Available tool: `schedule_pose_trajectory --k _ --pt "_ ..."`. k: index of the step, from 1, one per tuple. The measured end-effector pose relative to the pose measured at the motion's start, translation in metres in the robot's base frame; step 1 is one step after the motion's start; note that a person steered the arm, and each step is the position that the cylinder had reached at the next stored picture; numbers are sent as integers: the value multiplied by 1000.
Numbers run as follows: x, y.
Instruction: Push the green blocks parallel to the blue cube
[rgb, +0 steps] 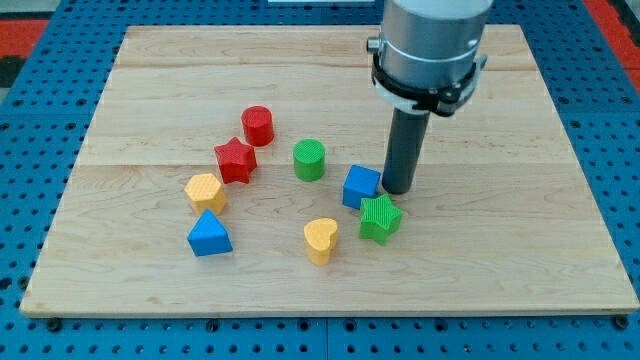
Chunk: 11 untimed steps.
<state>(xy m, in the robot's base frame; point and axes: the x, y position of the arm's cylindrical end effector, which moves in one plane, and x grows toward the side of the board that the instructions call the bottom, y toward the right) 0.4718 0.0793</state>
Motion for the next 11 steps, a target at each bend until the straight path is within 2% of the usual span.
schedule_pose_trajectory --k 1,2,3,4,5,6,8,9,10,11 --pt "-9 -17" --pt "-65 -26" --pt "-53 6" --pt "40 92" --pt "145 116" --pt "110 39" --pt "-22 -82" --pt "-74 -148" --pt "-126 -206" --pt "-162 -237"
